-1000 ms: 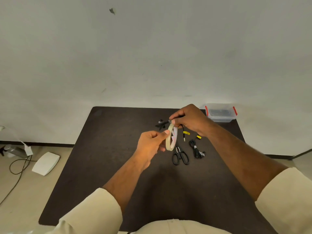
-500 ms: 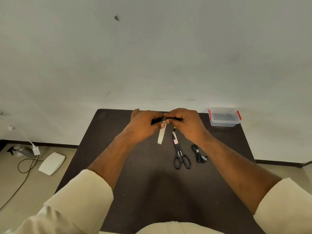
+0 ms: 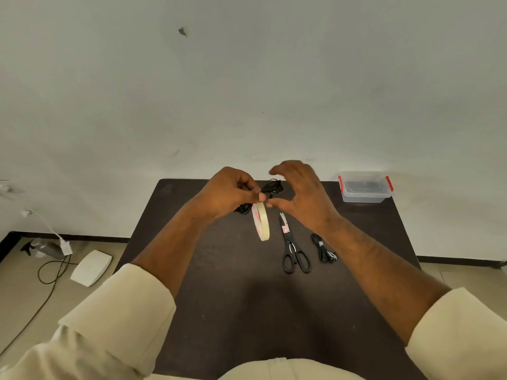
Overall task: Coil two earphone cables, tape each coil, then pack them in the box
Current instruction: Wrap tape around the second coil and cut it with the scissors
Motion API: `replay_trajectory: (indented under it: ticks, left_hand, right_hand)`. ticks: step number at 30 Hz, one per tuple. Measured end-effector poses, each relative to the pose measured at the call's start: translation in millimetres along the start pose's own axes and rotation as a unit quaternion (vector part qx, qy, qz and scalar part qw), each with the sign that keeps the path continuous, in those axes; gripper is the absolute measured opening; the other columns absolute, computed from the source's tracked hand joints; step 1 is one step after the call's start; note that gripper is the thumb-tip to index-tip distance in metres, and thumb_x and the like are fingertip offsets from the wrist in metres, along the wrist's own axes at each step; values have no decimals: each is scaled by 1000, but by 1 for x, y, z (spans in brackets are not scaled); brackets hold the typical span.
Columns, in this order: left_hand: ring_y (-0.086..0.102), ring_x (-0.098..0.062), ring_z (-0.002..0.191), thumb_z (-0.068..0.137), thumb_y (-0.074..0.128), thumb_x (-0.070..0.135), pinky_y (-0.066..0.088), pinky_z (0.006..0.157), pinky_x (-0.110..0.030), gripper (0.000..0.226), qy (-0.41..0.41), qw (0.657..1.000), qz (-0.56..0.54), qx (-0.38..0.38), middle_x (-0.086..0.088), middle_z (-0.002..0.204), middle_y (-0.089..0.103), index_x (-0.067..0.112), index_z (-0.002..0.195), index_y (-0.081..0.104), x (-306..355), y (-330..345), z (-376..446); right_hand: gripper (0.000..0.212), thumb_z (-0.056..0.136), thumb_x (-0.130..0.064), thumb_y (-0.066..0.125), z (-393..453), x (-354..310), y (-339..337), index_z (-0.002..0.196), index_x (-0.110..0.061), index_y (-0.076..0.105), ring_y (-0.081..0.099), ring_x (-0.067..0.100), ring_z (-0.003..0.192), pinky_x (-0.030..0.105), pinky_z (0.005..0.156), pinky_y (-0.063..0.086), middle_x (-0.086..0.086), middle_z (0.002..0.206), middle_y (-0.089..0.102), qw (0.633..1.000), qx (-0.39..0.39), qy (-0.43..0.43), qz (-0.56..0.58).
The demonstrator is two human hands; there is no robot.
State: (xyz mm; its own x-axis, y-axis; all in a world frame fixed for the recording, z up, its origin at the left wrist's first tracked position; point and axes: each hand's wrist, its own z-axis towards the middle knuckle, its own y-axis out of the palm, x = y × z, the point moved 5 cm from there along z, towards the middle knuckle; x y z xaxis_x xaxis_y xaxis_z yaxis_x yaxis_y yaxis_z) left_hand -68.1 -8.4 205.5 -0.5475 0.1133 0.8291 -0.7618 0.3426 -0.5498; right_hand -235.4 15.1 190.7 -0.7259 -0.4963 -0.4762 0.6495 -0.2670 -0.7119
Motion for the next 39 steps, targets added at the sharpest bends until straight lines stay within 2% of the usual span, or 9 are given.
replay_trajectory:
  ticks: [3,6,8,11,16,20,25,30,39]
  left_hand:
    - [63,-12,64,71,84,19,52,65,-23,13,-23,999,-43,19,-7,70,72,13,74,73,-5,-1,3]
    - [66,-15,69,70,85,14,54,72,-27,19,-40,996,-79,11,-13,75,72,5,80,72,-6,5,3]
    - [64,-12,66,69,84,12,53,69,-23,21,-51,994,-93,16,-8,72,70,3,82,70,-7,8,3]
    - [62,-14,69,70,84,11,51,72,-24,19,-68,990,-119,21,-10,77,67,7,81,68,-9,11,1]
    - [57,-12,68,70,84,13,47,69,-22,19,-87,986,-139,11,-9,75,64,8,80,68,-15,19,-5]
    - [56,-2,56,72,83,12,46,57,-13,18,-102,981,-156,49,0,65,63,8,81,68,-26,28,-12]
    - [59,-11,64,74,81,8,49,61,-18,21,-119,957,-250,88,-8,73,66,-2,87,68,-40,41,-22]
    - [65,-5,65,79,76,10,48,61,-13,5,-148,935,-299,118,-1,71,73,6,79,74,-60,46,-27]
    - [64,-4,65,97,54,8,50,61,-13,20,-148,953,-259,55,-6,73,72,5,94,73,-68,42,-25]
  right_hand:
    - [25,70,-27,83,-14,5,-2,85,-17,65,55,13,88,28,78,41,-6,90,61,989,94,88,69]
    - [5,81,-28,76,-25,4,25,84,-30,71,60,7,92,29,79,49,-13,88,65,940,8,210,268]
    - [12,84,-23,73,-28,2,36,92,-32,74,65,13,98,34,88,53,-10,94,71,901,-15,250,355]
    - [20,86,-10,70,-27,3,41,95,-26,76,70,7,87,16,79,53,-7,86,76,862,-17,265,432]
    - [15,81,-9,75,-26,8,39,82,-24,77,65,1,61,12,61,48,-12,66,72,872,-17,269,410]
    - [12,78,-24,77,-26,8,34,88,-18,78,66,2,73,18,66,51,-16,73,68,942,-16,206,264]
    - [8,84,-22,72,-26,3,33,89,-20,78,65,9,81,27,73,52,-12,80,68,975,-37,148,160]
    - [8,82,-25,74,-23,5,48,88,-21,78,67,-3,80,18,75,53,-18,78,70,948,-105,222,202]
    - [7,78,-15,77,-23,-3,63,85,-15,76,62,3,69,11,60,44,-4,76,71,912,-85,328,231]
